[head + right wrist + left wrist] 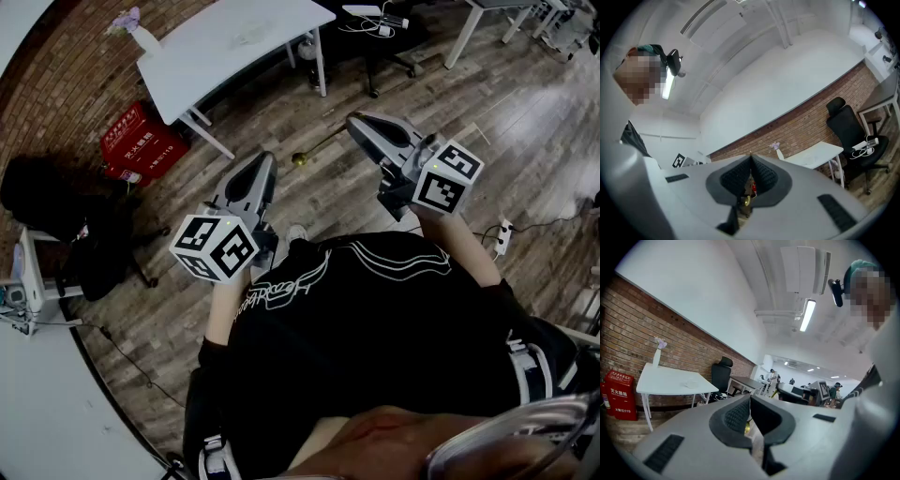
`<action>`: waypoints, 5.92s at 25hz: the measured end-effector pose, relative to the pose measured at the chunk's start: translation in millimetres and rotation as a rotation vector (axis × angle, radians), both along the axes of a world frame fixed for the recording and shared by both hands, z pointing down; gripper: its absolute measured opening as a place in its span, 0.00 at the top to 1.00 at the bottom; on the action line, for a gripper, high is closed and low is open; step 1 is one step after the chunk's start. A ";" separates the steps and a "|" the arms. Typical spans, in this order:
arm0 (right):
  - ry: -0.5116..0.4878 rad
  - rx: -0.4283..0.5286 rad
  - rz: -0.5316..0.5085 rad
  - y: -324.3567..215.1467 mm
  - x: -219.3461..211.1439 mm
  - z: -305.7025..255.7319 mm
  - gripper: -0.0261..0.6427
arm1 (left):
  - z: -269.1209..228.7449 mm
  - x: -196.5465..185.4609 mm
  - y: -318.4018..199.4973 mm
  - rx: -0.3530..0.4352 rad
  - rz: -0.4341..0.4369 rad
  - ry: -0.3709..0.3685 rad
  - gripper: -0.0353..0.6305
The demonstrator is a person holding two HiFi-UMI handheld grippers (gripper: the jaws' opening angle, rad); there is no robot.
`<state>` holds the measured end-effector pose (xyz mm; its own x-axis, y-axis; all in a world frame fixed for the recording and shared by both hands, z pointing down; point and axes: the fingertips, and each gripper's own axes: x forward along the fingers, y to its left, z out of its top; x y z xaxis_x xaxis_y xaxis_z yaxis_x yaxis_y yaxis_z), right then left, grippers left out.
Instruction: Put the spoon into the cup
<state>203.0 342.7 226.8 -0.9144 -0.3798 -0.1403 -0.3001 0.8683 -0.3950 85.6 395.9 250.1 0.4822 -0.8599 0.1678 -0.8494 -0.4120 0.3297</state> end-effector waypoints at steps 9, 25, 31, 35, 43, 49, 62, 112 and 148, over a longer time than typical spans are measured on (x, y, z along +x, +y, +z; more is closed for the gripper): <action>-0.011 -0.008 0.013 0.5 17.0 0.5 0.96 | 0.6 19.5 0.2 -0.007 0.027 -0.013 0.94; 0.011 -0.073 0.088 -49.3 12.5 42.9 0.96 | 39.9 -1.5 -45.3 -0.036 0.033 0.051 0.94; 0.032 -0.099 0.094 -97.4 -9.2 64.8 0.96 | 64.2 -24.5 -91.3 -0.059 0.026 0.085 0.94; 0.059 -0.128 0.096 -144.9 -40.0 77.6 0.96 | 78.0 -59.4 -136.8 -0.094 0.010 0.104 0.94; 0.070 -0.174 0.116 -272.9 -105.0 70.6 0.96 | 68.1 -128.1 -268.4 -0.132 0.024 0.109 0.94; 0.086 -0.153 0.140 -366.9 -152.2 61.1 0.96 | 68.5 -181.0 -370.3 -0.149 0.046 0.108 0.94; 0.081 -0.168 0.203 -475.2 -187.1 67.5 0.96 | 80.6 -221.1 -485.1 -0.177 0.091 0.095 0.94; 0.225 -0.325 0.050 -703.6 -297.3 193.0 0.96 | 187.3 -294.5 -667.7 -0.409 -0.050 0.150 0.94; 0.345 -0.329 -0.018 -720.9 -327.2 260.7 0.96 | 223.5 -304.7 -673.4 -0.495 -0.105 0.211 0.94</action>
